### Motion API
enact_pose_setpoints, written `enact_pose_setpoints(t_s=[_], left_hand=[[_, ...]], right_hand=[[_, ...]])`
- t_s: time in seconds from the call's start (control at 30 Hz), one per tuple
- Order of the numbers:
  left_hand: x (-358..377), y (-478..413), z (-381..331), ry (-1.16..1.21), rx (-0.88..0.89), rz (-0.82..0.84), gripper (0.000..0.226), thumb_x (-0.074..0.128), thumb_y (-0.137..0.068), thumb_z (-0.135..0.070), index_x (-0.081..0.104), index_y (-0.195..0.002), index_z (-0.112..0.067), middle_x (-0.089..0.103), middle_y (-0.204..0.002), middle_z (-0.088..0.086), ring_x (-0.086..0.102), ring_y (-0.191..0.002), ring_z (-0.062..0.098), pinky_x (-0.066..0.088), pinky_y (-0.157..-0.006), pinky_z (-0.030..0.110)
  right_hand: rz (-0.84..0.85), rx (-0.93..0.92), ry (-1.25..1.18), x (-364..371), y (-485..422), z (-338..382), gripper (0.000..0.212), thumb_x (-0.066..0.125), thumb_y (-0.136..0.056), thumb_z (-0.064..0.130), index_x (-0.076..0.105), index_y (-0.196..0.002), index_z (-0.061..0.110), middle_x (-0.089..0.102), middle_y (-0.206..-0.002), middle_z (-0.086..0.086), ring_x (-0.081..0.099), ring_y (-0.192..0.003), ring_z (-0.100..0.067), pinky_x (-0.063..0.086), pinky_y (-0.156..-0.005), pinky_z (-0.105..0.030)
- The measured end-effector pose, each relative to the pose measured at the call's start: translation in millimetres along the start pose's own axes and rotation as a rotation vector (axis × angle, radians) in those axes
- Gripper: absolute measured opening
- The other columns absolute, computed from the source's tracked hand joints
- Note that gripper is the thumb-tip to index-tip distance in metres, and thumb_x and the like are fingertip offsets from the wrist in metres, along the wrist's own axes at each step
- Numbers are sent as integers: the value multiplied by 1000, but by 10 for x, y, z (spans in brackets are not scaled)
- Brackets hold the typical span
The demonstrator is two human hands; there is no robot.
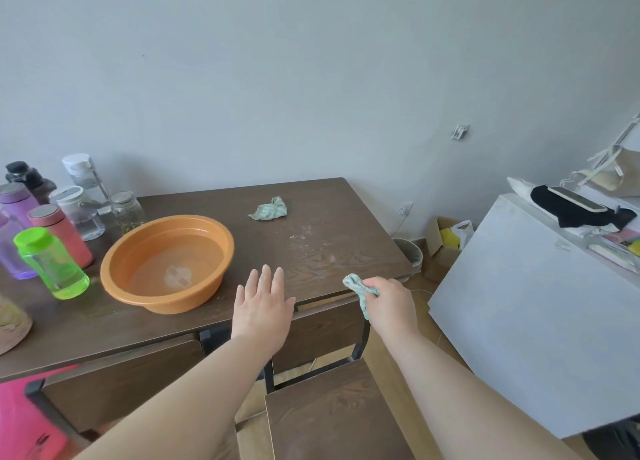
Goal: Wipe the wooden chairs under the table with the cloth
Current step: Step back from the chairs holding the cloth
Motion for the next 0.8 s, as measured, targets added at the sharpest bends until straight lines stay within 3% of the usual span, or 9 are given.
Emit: enact_pose_setpoints(t_s=[0.3, 0.63, 0.8], left_hand=[[267, -578, 74, -23, -105, 55, 64, 21, -106, -47, -6, -158, -22, -7, -167, 5, -10, -153, 28, 5, -124, 48], [609, -1566, -76, -75, -210, 133, 63, 22, -106, -46, -3, -158, -21, -4, -167, 3, -7, -153, 25, 5, -124, 45], [856, -1913, -61, -60, -240, 147, 62, 24, -106, -45, 3, -158, -21, 1, -167, 3, -5, -153, 24, 5, -124, 45]], right_hand=[[104, 59, -144, 496, -947, 49, 28, 63, -94, 20, 66, -122, 23, 66, -109, -2, 64, -86, -18, 61, -71, -35], [324, 123, -309, 1340, -2036, 97, 33, 52, -91, 5, 71, -113, 20, 67, -98, 0, 66, -80, -23, 60, -72, -41], [456, 100, -269, 1625, -2298, -30, 46, 44, -92, -2, 63, -129, 17, 63, -121, -6, 59, -87, -20, 52, -76, -30]])
Point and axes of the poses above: each hand's wrist, its own y-axis away from the middle knuckle, its own x-axis out of the palm, z = x × y, the point moved 1 cm from there along -y, towards the middle knuckle
